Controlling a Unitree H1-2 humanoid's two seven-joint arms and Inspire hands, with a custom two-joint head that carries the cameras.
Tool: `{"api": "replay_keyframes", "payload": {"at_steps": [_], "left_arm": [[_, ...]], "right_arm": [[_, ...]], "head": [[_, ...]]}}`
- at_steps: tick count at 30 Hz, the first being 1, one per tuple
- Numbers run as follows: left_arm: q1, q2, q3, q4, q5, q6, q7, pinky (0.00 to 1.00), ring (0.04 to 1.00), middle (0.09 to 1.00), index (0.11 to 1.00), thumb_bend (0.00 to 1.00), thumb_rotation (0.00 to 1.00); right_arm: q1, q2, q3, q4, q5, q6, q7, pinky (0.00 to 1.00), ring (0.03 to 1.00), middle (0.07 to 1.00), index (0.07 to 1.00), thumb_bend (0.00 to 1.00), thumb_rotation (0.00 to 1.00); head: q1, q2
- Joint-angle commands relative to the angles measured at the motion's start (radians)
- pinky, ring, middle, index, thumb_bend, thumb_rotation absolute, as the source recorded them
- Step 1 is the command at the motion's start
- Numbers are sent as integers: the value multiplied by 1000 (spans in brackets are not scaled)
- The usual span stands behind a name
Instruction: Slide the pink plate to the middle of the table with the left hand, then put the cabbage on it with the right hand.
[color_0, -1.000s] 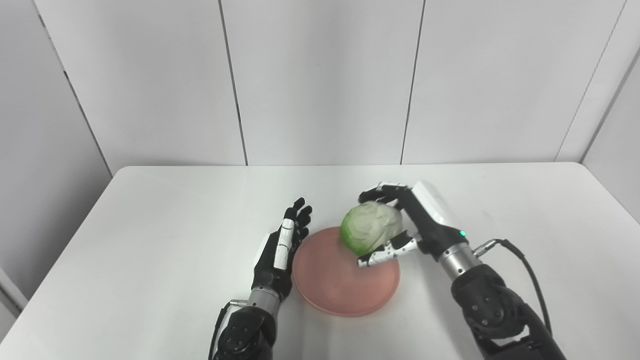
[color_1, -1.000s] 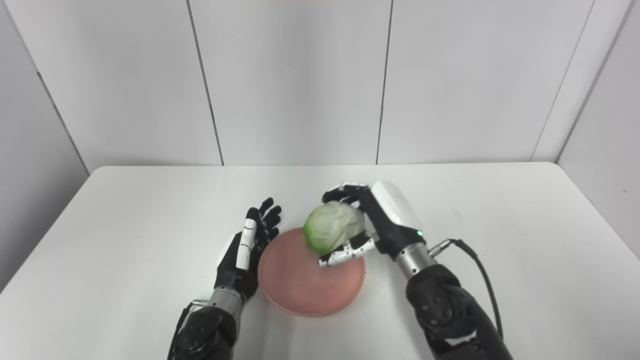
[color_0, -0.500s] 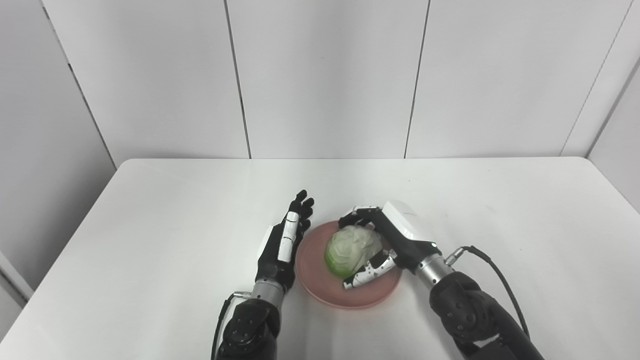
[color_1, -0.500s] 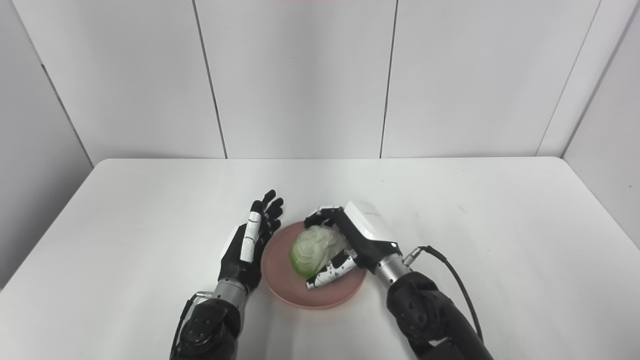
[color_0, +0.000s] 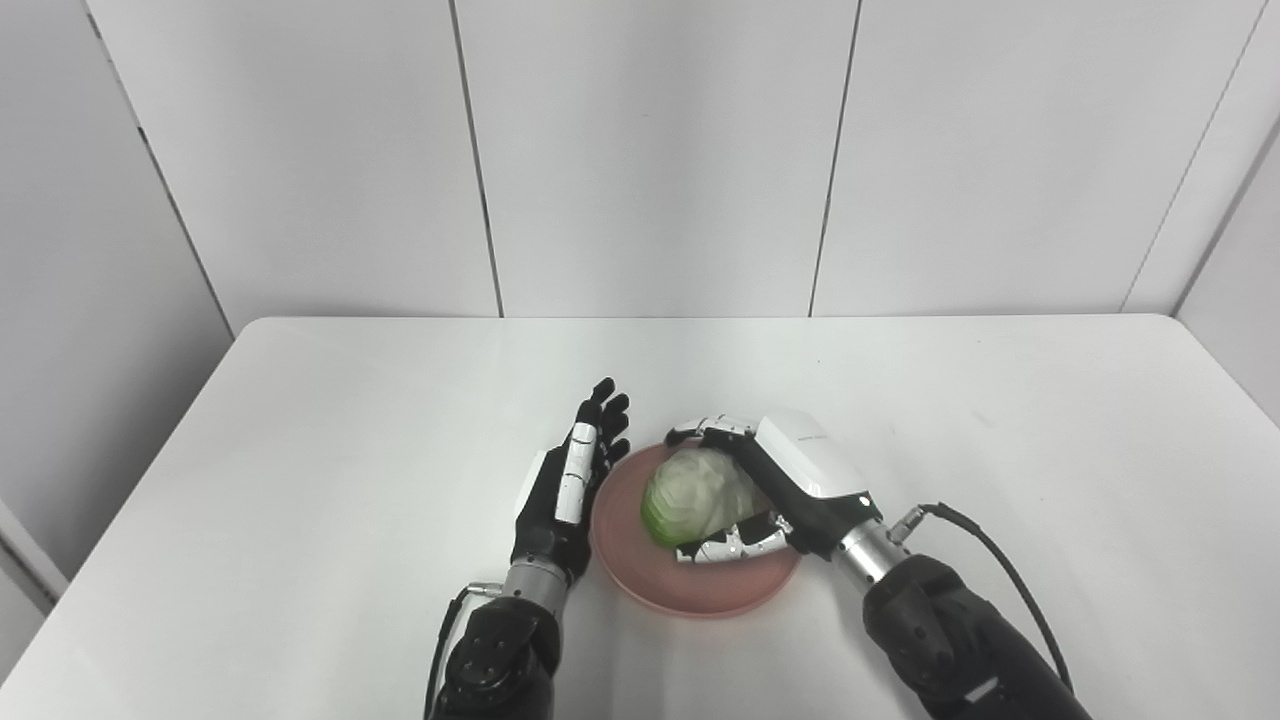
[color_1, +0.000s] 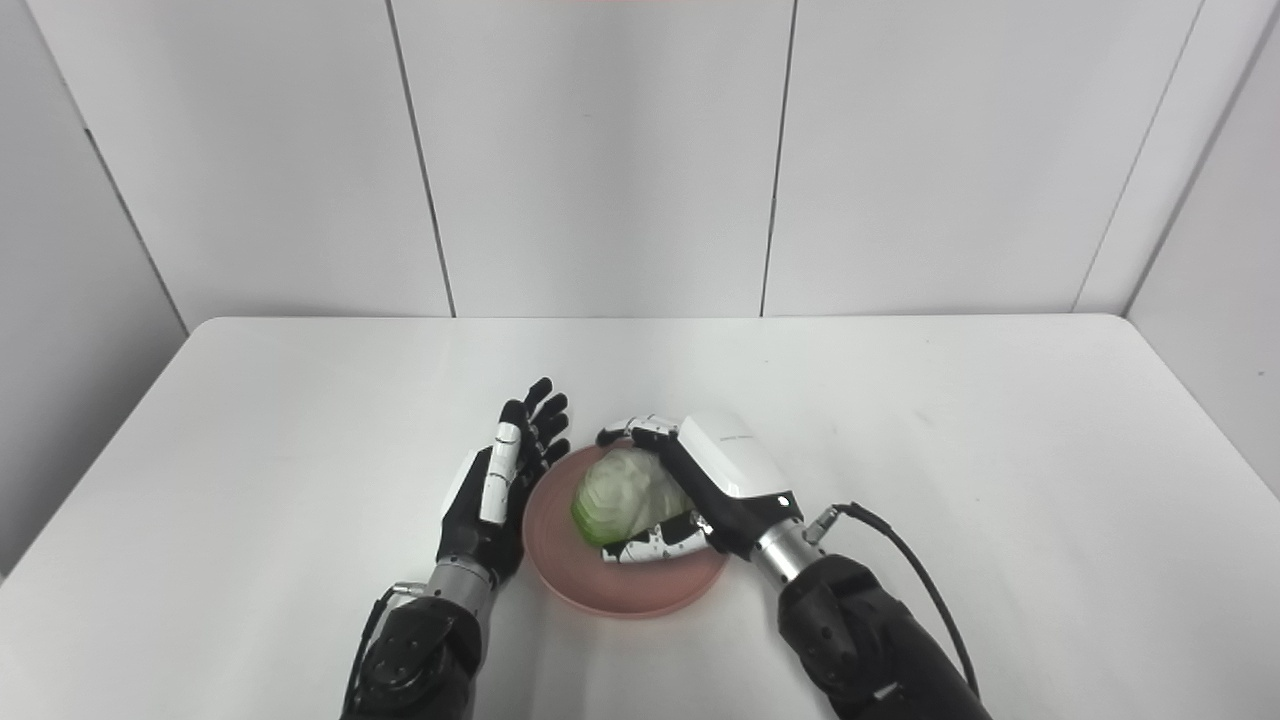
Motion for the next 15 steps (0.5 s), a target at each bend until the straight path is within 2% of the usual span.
{"api": "replay_keyframes", "payload": {"at_steps": [1,2,4,7,11,15], "left_arm": [[5,-5,0,21,-7,-35,-13,956,964,953,955,760,1000],[5,-5,0,21,-9,-34,-15,961,964,952,953,763,1000],[4,-2,-1,18,-12,-31,-19,969,966,954,955,766,1000],[9,5,-6,-3,-13,-9,-23,995,978,962,962,776,1000],[18,8,-3,-31,-23,6,-25,1000,979,955,955,768,1000],[28,17,0,-57,-30,25,-31,1000,977,954,954,766,1000]], "right_arm": [[-28,1,-25,-34,28,-58,-31,914,947,964,952,696,583],[-24,1,-29,-38,35,-61,-29,965,979,985,973,703,628],[-12,3,-42,-52,59,-58,-17,991,995,997,990,709,661],[9,5,-64,-56,116,-82,-14,1000,1000,1000,999,721,690],[37,12,-98,-39,204,-123,-12,1000,1000,1000,1000,759,814],[63,32,-138,-20,257,-157,-35,980,1000,1000,1000,799,875]], "head": [[1,-1],[1,-1],[-1,-2],[-4,0],[-5,1],[-8,1]]}}
